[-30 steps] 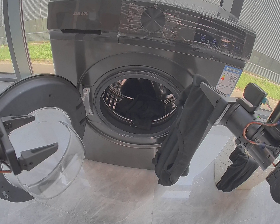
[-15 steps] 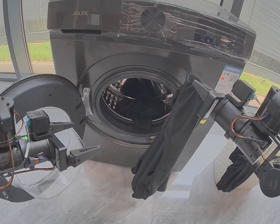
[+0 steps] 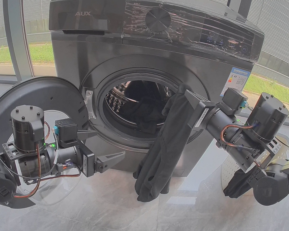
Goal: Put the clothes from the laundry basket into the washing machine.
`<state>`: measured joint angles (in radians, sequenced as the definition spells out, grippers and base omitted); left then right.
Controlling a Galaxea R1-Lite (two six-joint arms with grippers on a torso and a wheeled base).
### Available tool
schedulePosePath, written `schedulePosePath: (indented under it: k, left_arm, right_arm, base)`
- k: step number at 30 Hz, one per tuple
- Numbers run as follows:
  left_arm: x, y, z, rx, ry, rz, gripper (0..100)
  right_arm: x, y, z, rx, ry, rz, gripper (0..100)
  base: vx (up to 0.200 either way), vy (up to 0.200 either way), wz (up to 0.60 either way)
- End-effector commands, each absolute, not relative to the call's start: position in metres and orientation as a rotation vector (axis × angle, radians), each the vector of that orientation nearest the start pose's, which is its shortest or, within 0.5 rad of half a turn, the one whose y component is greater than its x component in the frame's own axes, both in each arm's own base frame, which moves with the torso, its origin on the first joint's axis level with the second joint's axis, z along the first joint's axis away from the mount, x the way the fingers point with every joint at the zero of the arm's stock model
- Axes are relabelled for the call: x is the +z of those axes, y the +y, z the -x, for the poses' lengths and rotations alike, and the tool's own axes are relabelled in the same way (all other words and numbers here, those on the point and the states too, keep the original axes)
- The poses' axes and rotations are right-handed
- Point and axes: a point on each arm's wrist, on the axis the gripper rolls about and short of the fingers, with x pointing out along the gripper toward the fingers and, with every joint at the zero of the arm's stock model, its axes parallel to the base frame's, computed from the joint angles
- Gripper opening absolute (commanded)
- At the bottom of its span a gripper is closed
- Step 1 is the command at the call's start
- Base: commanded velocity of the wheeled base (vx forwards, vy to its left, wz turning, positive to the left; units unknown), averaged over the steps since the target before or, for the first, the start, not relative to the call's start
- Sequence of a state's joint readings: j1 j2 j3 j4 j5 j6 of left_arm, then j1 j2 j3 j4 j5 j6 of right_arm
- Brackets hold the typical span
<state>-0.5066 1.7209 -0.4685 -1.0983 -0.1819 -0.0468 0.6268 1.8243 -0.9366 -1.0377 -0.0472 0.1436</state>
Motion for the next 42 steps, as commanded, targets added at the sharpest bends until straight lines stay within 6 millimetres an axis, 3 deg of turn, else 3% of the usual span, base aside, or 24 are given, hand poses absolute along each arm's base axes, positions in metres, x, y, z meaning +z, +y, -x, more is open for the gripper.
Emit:
schedulePosePath:
  k: [1,12,25,30,42]
  left_arm:
    - [0.128,-0.146,-0.238,-0.711,0.206,0.013,100]
    - [0.118,-0.161,-0.260,-0.719,0.189,0.024,100]
    - [0.107,-0.179,-0.293,-0.661,0.154,0.039,100]
    - [0.111,-0.181,-0.296,-0.658,0.126,0.057,100]
    - [0.099,-0.187,-0.301,-0.734,0.179,0.125,100]
  right_arm:
    - [0.207,0.211,-0.286,0.593,-0.080,-0.186,0]
    - [0.194,0.225,-0.301,0.597,-0.083,-0.187,0]
    - [0.192,0.233,-0.303,0.584,-0.084,-0.191,0]
    - [0.192,0.233,-0.303,0.585,-0.098,-0.196,0]
    - [0.190,0.235,-0.302,0.591,-0.096,-0.196,0]
  base:
    - [0.000,0.000,0.00]
    - [0.000,0.000,0.00]
    - [0.000,0.000,0.00]
    - [0.000,0.000,0.00]
    - [0.000,0.000,0.00]
